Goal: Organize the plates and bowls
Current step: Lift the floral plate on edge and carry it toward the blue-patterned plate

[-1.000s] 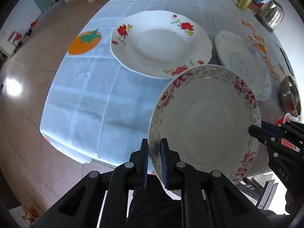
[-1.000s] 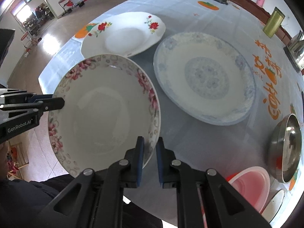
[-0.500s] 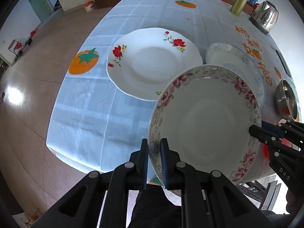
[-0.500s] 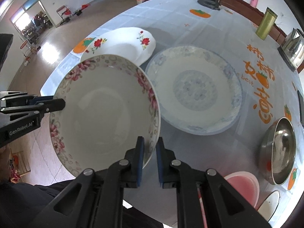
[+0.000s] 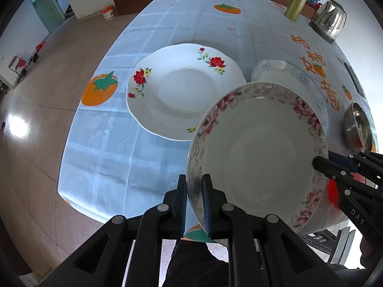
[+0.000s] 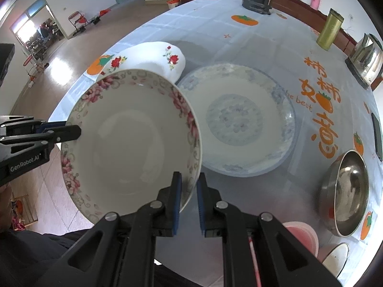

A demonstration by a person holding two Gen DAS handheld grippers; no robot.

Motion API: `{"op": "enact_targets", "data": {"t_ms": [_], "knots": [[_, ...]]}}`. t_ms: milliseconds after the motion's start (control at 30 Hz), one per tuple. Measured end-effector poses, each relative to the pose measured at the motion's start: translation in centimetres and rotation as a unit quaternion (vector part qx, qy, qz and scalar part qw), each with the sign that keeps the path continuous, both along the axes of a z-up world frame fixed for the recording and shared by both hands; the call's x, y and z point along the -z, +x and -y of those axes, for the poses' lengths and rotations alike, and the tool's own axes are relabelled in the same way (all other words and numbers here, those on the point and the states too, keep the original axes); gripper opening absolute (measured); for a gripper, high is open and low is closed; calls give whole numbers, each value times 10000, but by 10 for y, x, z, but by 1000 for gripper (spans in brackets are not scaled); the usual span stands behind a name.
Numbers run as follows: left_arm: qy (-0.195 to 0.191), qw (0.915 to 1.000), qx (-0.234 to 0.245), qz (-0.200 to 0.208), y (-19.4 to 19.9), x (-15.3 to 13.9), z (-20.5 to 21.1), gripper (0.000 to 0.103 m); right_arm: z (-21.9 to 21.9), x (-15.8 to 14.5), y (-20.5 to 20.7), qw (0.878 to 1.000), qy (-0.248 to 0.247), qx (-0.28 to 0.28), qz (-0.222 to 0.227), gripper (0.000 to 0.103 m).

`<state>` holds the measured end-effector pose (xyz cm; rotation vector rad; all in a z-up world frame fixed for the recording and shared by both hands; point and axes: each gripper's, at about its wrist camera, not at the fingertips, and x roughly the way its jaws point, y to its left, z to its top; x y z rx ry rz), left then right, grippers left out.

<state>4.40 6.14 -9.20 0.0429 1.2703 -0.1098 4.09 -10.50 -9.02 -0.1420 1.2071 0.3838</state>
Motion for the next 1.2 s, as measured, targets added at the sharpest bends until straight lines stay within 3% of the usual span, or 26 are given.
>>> {"op": "enact_targets", "data": {"t_ms": [1200], "knots": [[-51,9991,418,63,36,-6,35,13,36,-5,27,9991,-9,410,147,13]]}}
